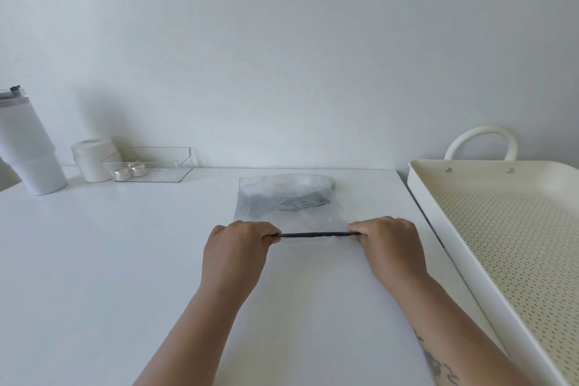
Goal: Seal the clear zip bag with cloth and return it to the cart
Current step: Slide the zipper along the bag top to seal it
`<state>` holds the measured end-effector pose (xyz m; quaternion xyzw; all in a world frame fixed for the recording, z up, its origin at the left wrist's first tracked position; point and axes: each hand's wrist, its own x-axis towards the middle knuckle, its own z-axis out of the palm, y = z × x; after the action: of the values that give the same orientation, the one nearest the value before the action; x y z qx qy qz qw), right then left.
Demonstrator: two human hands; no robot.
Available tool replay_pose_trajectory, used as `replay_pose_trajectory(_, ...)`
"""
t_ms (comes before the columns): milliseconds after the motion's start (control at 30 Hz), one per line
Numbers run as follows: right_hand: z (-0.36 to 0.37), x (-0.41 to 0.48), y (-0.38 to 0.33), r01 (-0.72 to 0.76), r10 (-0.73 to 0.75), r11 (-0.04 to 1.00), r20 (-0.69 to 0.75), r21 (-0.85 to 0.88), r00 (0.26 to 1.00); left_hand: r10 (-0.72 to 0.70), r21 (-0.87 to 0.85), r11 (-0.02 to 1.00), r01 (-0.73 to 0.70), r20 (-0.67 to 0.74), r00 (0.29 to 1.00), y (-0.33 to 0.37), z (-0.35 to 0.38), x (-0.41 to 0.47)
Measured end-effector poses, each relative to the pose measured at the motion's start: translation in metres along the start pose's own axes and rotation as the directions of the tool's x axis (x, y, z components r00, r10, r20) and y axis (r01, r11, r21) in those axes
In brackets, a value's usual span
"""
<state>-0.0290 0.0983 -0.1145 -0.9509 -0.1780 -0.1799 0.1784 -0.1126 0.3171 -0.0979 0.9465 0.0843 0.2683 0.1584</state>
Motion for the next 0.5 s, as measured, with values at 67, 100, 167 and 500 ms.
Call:
replay_pose_trajectory(67,-0.001,-0.001,0.004,-0.064,0.070,0.995,0.087,-0.076,0.994,0.010,0.046,0.999,-0.012,0.023,1.000,0.001,-0.002,-0.004)
replay_pose_trajectory(100,-0.002,-0.001,0.003,-0.047,0.060,0.993,0.112,-0.112,0.992,0.012,0.079,0.997,-0.014,0.033,0.999,0.004,-0.003,-0.006)
replay_pose_trajectory(167,-0.003,-0.002,-0.009,0.048,-0.033,0.992,0.125,-0.116,0.992,0.011,0.139,0.990,-0.020,0.065,0.998,0.013,-0.008,-0.008)
replay_pose_trajectory(500,-0.014,-0.025,-0.024,0.132,-0.244,0.906,0.242,0.402,0.939,-0.042,-0.183,0.978,0.104,0.313,0.949,0.033,-0.035,-0.034)
